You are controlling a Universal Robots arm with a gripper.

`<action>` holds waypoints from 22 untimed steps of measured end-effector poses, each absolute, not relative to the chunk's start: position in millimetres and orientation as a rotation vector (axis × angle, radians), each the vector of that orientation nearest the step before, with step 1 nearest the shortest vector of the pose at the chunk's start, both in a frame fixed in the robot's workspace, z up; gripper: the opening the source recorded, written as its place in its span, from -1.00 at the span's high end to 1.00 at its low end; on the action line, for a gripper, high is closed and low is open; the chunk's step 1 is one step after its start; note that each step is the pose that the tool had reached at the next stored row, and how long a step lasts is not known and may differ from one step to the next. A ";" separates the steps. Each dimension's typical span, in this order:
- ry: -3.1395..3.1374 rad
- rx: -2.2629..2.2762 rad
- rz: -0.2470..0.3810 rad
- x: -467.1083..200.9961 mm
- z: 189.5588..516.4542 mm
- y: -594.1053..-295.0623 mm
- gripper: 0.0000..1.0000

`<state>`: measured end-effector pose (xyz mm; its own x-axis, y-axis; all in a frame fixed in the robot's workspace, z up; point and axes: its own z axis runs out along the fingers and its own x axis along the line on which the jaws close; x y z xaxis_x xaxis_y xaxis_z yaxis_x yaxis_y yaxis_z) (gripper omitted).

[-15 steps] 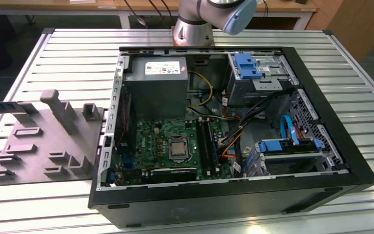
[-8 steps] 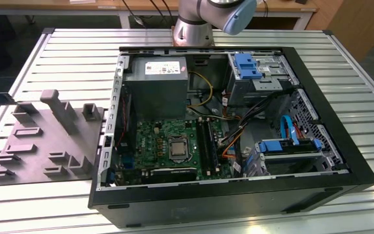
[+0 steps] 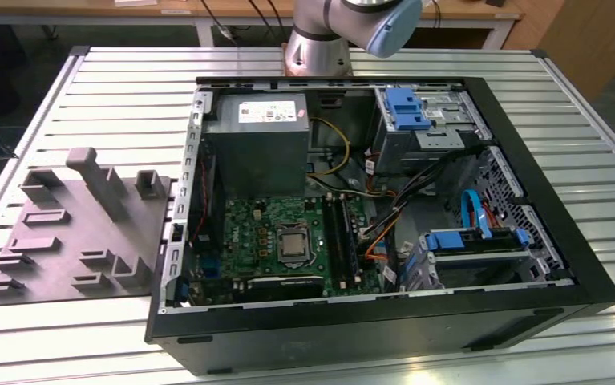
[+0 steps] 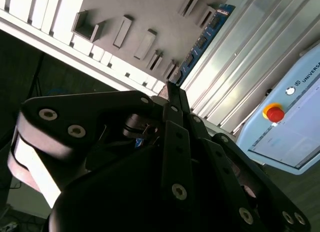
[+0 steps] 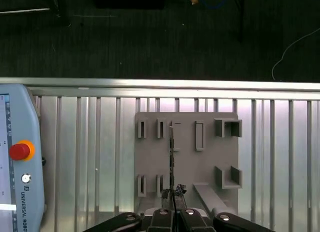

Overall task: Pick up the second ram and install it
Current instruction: 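Pick up the second ram and move it above second insertion slot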

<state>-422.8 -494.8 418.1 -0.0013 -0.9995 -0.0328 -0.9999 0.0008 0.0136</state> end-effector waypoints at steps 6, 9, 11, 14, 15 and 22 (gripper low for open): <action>2.211 -2.208 0.055 -422.9 427.5 -494.7 0.77; 2.211 -2.208 0.056 -422.8 427.5 -494.8 0.77; 2.211 -2.208 0.056 -422.7 427.5 -494.8 0.77; 2.211 -2.209 0.056 -420.4 427.6 -494.8 0.77; 2.211 -2.208 0.056 -419.5 427.5 -494.8 0.77; 2.211 -2.209 0.056 -407.1 427.6 -494.8 0.77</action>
